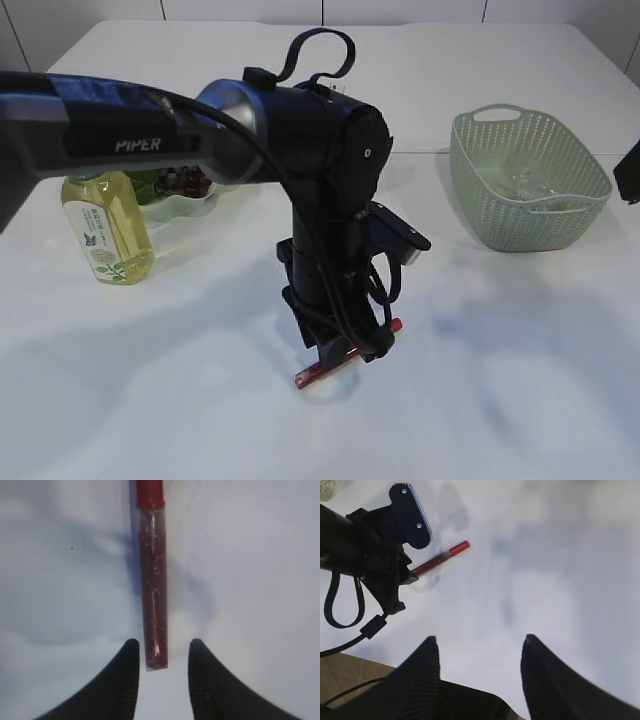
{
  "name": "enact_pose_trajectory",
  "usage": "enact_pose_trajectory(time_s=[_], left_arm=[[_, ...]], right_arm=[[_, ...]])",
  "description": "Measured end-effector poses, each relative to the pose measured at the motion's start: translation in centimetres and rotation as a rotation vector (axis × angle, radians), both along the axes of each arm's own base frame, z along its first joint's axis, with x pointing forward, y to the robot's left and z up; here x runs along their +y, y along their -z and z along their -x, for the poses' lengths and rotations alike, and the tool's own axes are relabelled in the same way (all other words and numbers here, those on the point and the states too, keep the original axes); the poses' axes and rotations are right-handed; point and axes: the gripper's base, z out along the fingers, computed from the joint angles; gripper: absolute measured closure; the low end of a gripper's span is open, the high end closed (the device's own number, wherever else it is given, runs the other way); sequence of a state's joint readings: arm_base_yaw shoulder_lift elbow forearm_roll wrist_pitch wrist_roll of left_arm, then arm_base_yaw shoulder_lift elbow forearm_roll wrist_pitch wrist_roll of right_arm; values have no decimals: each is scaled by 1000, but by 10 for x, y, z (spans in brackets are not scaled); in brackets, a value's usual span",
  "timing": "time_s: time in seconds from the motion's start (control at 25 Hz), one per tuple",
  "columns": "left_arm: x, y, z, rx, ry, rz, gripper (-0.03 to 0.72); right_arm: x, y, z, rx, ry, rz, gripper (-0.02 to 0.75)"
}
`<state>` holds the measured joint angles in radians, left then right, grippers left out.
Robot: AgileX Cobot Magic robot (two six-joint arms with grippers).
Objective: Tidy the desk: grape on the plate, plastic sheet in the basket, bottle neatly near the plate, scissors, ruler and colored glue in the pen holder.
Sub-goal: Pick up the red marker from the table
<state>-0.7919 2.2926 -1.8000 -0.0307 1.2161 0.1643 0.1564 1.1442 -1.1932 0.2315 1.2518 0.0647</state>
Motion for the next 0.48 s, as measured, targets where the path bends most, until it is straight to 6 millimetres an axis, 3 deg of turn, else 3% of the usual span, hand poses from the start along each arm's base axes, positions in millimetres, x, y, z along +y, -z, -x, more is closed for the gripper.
enact_pose_trajectory(time_s=[0.48], left_arm=[[-6,16,-6,-27,20,22,444]], right_arm=[[0,0,0,-1,-4,-2,319]])
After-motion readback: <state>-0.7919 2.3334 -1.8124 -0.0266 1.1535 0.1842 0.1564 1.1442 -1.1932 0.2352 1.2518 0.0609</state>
